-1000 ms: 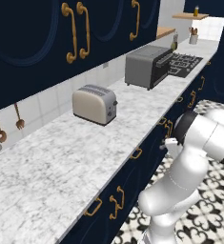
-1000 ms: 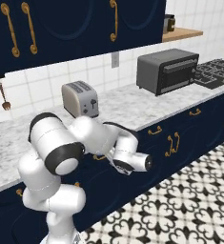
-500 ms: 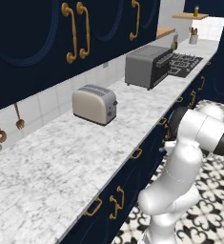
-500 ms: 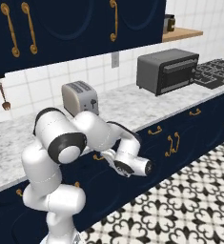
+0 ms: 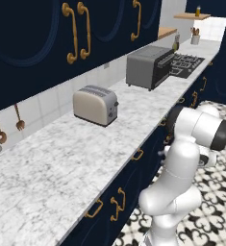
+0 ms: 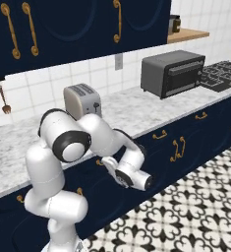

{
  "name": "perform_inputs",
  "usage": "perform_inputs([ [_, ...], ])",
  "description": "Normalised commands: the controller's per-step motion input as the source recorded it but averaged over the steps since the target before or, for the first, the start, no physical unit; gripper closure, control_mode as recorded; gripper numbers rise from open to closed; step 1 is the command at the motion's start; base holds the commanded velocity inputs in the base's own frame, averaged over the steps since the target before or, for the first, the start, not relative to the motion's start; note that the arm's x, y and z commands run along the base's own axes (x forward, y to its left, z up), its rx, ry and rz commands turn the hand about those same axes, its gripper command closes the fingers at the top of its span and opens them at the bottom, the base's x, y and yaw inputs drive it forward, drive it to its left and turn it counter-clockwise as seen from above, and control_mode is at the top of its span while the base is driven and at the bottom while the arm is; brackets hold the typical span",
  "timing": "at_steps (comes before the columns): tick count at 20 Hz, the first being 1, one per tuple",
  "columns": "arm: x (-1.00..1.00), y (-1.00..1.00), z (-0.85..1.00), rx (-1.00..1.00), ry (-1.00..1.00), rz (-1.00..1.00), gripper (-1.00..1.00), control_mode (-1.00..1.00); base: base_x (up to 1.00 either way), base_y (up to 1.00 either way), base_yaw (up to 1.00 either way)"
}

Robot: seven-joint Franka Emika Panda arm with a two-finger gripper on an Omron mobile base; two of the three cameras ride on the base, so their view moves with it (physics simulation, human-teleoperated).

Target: Take a straw from the drawer in front and place it inside the glass cup on the dining counter.

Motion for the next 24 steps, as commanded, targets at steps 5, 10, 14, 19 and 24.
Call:
perform_inputs([
  [5, 0.01, 0.16, -0.15, 0.13, 0.16, -0.05, -1.00, -1.00, 0.00, 0.00, 0.00],
  [10, 0.00, 0.11, -0.13, 0.02, 0.07, -0.01, -1.00, -1.00, 0.00, 0.00, 0.00],
  [14, 0.09, 0.00, -0.03, 0.00, 0.05, 0.00, -1.00, -1.00, 0.00, 0.00, 0.00],
  [19, 0.37, 0.00, -0.12, 0.00, 0.01, -0.01, -1.00, -1.00, 0.00, 0.00, 0.00],
  [24, 0.35, 0.00, -0.24, 0.00, 0.00, -0.01, -1.00, -1.00, 0.00, 0.00, 0.00],
])
